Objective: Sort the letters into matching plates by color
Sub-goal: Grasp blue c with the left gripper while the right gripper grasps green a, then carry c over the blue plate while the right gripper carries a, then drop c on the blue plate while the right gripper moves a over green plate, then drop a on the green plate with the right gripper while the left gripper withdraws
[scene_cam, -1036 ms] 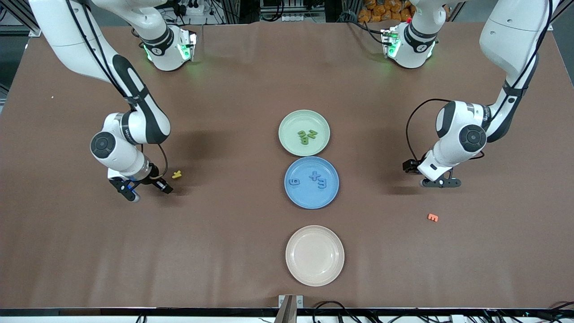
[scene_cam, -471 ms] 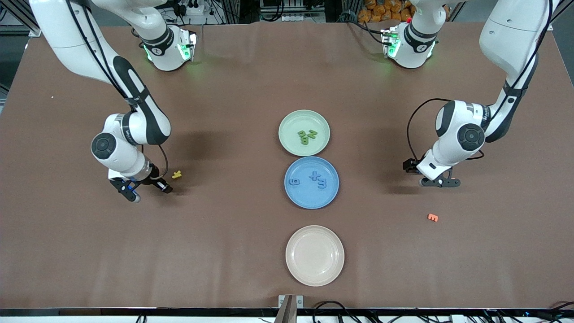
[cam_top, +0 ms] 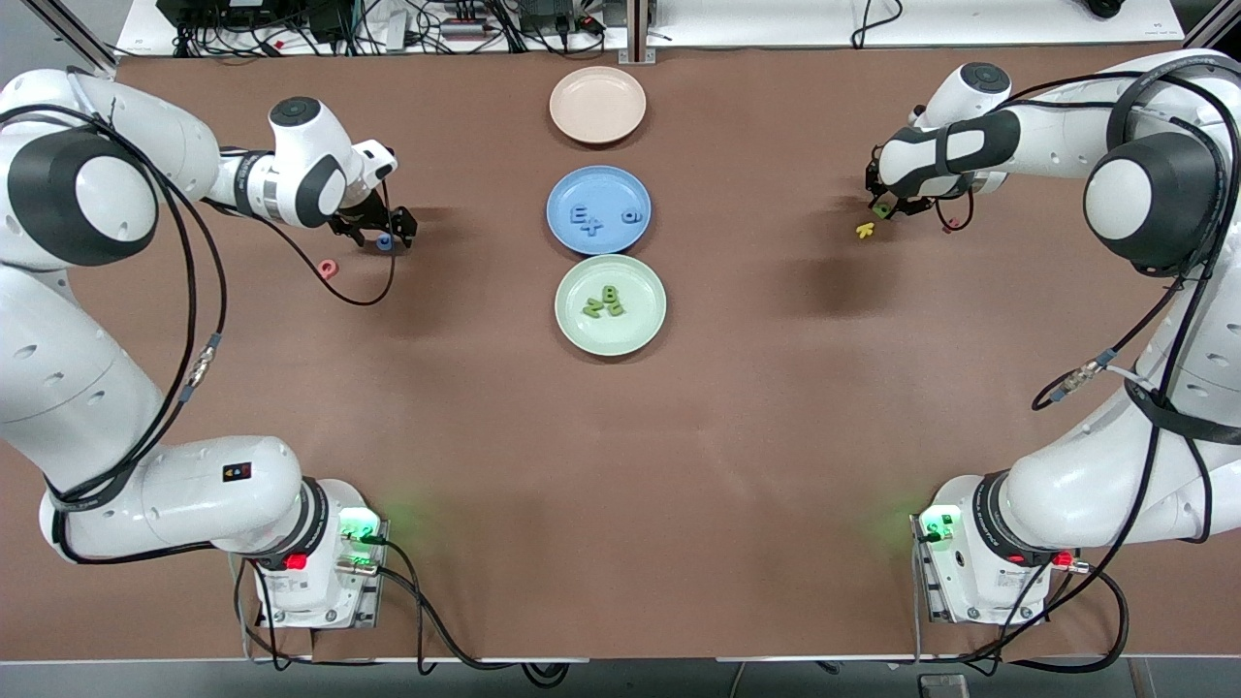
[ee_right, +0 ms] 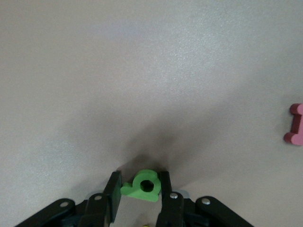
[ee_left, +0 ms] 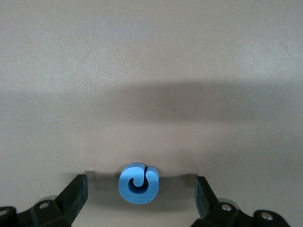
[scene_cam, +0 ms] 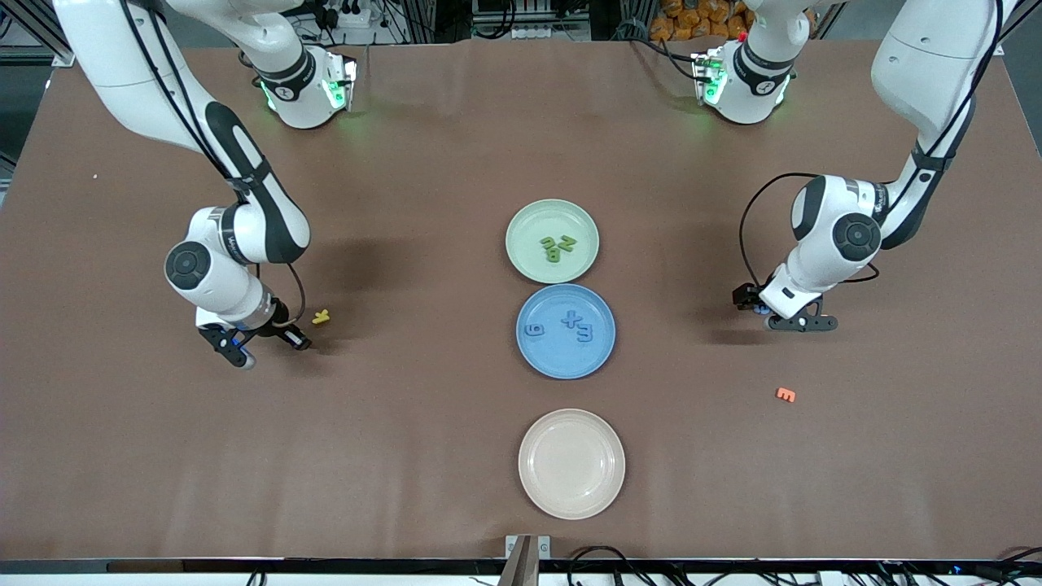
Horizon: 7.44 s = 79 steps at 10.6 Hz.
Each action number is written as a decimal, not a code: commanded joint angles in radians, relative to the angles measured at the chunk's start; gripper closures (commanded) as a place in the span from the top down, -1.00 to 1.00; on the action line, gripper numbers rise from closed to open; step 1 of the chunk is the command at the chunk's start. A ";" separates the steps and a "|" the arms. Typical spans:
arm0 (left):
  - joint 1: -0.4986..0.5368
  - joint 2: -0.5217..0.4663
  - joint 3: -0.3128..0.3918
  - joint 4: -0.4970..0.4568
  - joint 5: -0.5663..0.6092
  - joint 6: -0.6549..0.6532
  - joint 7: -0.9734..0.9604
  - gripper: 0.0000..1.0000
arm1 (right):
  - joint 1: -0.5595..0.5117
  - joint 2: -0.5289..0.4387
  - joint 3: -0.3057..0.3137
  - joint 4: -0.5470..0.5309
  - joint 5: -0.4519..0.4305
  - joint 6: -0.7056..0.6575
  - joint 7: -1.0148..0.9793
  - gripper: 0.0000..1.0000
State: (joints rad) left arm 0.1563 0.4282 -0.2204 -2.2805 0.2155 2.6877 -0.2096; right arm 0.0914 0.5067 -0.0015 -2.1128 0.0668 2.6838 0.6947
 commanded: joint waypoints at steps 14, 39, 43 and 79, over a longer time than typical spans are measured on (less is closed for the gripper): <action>-0.007 -0.040 -0.010 0.010 0.033 0.004 -0.128 -1.00 | 0.036 -0.066 0.017 0.085 -0.009 -0.199 0.006 -1.00; -0.478 0.265 -0.220 0.661 0.025 -0.355 -1.082 -0.30 | 0.234 -0.172 0.233 0.162 -0.016 -0.355 0.442 -1.00; -0.468 0.244 -0.206 0.661 0.079 -0.365 -1.061 1.00 | 0.260 -0.159 0.273 0.166 -0.031 -0.311 0.514 -1.00; -0.190 -0.496 0.059 0.310 -0.197 -0.767 -0.147 1.00 | 0.565 -0.032 0.306 0.337 -0.318 -0.235 1.174 1.00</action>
State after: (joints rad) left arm -0.0399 -0.0475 -0.1836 -2.0439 0.0493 1.9653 -0.4282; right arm 0.6980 0.6222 0.2673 -1.6657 -0.2465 2.4662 1.8565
